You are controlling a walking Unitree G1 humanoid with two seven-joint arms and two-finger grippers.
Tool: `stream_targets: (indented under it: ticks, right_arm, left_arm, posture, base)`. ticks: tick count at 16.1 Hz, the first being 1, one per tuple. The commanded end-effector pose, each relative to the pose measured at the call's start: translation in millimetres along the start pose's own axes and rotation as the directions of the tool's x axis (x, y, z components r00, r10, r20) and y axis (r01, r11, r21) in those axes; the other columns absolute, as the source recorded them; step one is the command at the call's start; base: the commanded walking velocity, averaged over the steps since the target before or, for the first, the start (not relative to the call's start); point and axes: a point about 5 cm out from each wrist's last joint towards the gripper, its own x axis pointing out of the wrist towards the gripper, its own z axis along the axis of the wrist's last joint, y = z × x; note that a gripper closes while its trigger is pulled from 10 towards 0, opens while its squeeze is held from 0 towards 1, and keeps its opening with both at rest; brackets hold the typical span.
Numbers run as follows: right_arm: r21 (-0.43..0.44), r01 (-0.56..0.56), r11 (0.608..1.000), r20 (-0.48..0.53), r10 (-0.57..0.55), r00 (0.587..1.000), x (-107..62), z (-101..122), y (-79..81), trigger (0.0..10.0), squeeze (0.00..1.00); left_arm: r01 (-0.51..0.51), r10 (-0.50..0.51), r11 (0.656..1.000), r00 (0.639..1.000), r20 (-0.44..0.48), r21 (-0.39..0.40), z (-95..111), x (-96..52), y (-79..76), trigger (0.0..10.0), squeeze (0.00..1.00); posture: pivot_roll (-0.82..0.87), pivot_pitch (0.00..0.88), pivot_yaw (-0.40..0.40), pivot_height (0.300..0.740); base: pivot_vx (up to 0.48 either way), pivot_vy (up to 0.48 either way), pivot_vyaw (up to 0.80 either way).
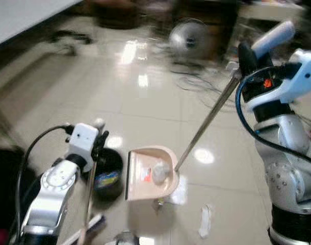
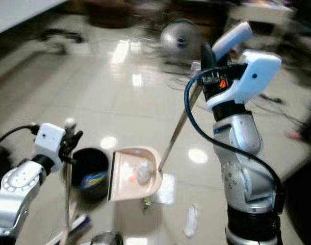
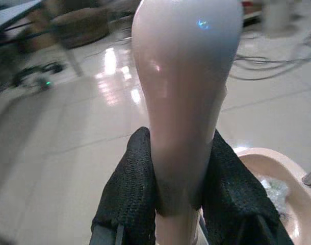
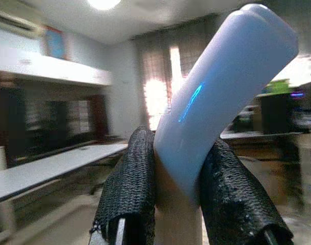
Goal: Sweep floor
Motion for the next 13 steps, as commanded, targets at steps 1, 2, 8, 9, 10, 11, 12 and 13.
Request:
stream_targets:
  ticks: [1,2,8,9,10,11,12,13]
  right_arm:
    - [0.017,0.001,1.0,0.043,-0.001,0.999,1.7,10,1.6,10.0,0.0]
    - [0.019,0.004,1.0,0.04,-0.005,0.999,1.7,10,1.5,10.0,0.0]
    - [0.024,0.069,0.997,0.041,-0.07,0.997,-1.5,10,-6.5,10.0,0.0]
    - [0.025,0.074,0.997,0.04,-0.075,0.996,-1.4,10,-7.0,10.0,0.0]
    - [0.026,0.078,0.997,0.041,-0.079,0.996,-1.3,9,-7.4,10.0,0.0]
    - [0.029,0.079,0.996,0.04,-0.08,0.996,-1.0,9,-7.1,10.0,0.0]
    - [0.032,0.078,0.996,0.038,-0.08,0.996,-0.6,8,-6.7,10.0,0.0]
    - [0.033,0.075,0.997,0.036,-0.076,0.996,0.1,7,-6.0,10.0,0.0]
  left_arm:
    - [-0.001,0.001,1.0,0.999,0.033,0.027,10,-0.6,-2.1,10.0,0.0]
    - [-0.001,-0.001,0.999,0.999,0.049,0.034,12,0.6,-4.4,10.0,0.0]
    - [0.034,-0.036,0.999,0.993,0.114,0.023,26,6.4,-19.2,10.0,0.0]
    - [0.034,-0.036,0.999,0.993,0.114,0.023,26,6.7,-19.5,10.0,0.0]
    - [0.034,-0.037,0.999,0.993,0.113,0.024,26,7.2,-19.9,10.0,0.0]
    - [0.035,-0.037,0.999,0.993,0.112,0.023,26,7.2,-20.0,10.0,0.0]
    - [0.035,-0.037,0.999,0.993,0.111,0.022,26,7.2,-20.1,10.0,0.0]
    - [0.034,-0.036,0.999,0.993,0.111,0.019,26,7.2,-20.0,10.0,0.0]
  posture:
    - [0.02,0.011,0.008,0.74]
    - [0.02,0.011,0.012,0.74]
    - [0.01,0.018,0.029,0.74]
    - [0.01,0.018,0.029,0.74]
    - [0.02,0.02,0.031,0.74]
    - [0.02,0.02,0.031,0.74]
    - [0.02,0.021,0.03,0.74]
    - [0.02,0.02,0.029,0.74]
  base:
    - [0.0,0.0,0.74]
    - [0.0,0.0,0.74]
    - [0.101,0.0,0.61]
    - [0.337,0.0,0.0]
    - [0.356,0.0,0.0]
    - [0.405,0.0,0.0]
    - [0.42,0.0,0.0]
    - [0.42,0.0,0.0]
